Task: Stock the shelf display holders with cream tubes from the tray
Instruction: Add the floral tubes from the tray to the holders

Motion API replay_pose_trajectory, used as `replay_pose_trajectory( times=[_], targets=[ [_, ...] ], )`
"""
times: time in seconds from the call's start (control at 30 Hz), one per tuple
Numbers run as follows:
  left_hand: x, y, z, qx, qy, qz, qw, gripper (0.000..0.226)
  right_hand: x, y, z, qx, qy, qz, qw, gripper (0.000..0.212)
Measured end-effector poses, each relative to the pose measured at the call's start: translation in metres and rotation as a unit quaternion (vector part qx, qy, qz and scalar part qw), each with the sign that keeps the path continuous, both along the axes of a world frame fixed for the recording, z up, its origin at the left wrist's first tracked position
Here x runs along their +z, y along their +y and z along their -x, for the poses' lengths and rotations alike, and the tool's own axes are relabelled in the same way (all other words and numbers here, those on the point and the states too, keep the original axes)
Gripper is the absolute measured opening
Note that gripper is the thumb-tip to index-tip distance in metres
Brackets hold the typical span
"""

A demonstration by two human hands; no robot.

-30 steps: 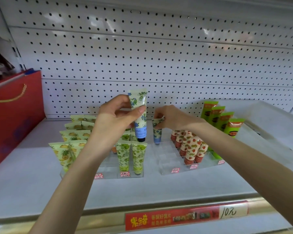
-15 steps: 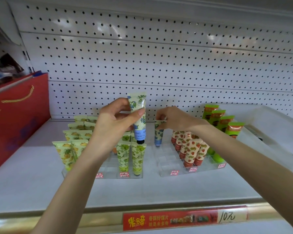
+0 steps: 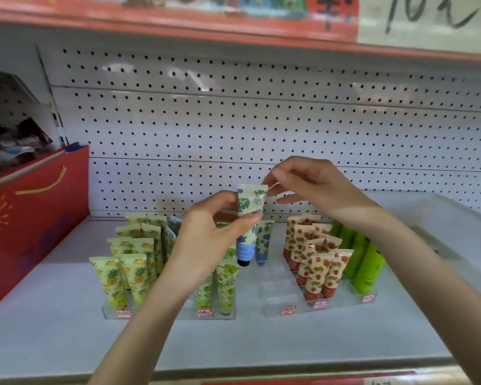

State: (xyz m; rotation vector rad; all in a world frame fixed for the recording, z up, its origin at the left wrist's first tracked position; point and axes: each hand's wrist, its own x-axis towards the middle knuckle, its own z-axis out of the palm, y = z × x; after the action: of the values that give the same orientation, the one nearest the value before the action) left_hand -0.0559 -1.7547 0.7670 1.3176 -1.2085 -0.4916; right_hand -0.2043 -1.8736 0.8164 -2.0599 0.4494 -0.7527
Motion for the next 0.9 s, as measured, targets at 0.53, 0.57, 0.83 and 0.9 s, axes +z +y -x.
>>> replay_pose_trajectory(
  times=[0.53, 0.57, 0.83, 0.9],
  targets=[
    [-0.003, 0.002, 0.020, 0.004, -0.111, 0.009, 0.994, 0.035, 0.005, 0.022, 0.013, 0.028, 0.064, 0.049, 0.996, 0.011],
    [-0.006, 0.005, 0.021, 0.003, -0.130, -0.007, 0.991, 0.041, 0.005, 0.019, 0.015, 0.022, 0.065, 0.050, 0.996, 0.010],
    [-0.027, 0.032, 0.041, -0.051, -0.317, -0.101, 0.942, 0.063, -0.005, -0.028, 0.027, -0.070, 0.076, 0.075, 0.992, 0.008],
    [-0.032, 0.034, 0.048, -0.057, -0.348, -0.103, 0.930, 0.060, -0.011, -0.040, 0.025, -0.084, 0.100, 0.089, 0.987, 0.012]
  ],
)
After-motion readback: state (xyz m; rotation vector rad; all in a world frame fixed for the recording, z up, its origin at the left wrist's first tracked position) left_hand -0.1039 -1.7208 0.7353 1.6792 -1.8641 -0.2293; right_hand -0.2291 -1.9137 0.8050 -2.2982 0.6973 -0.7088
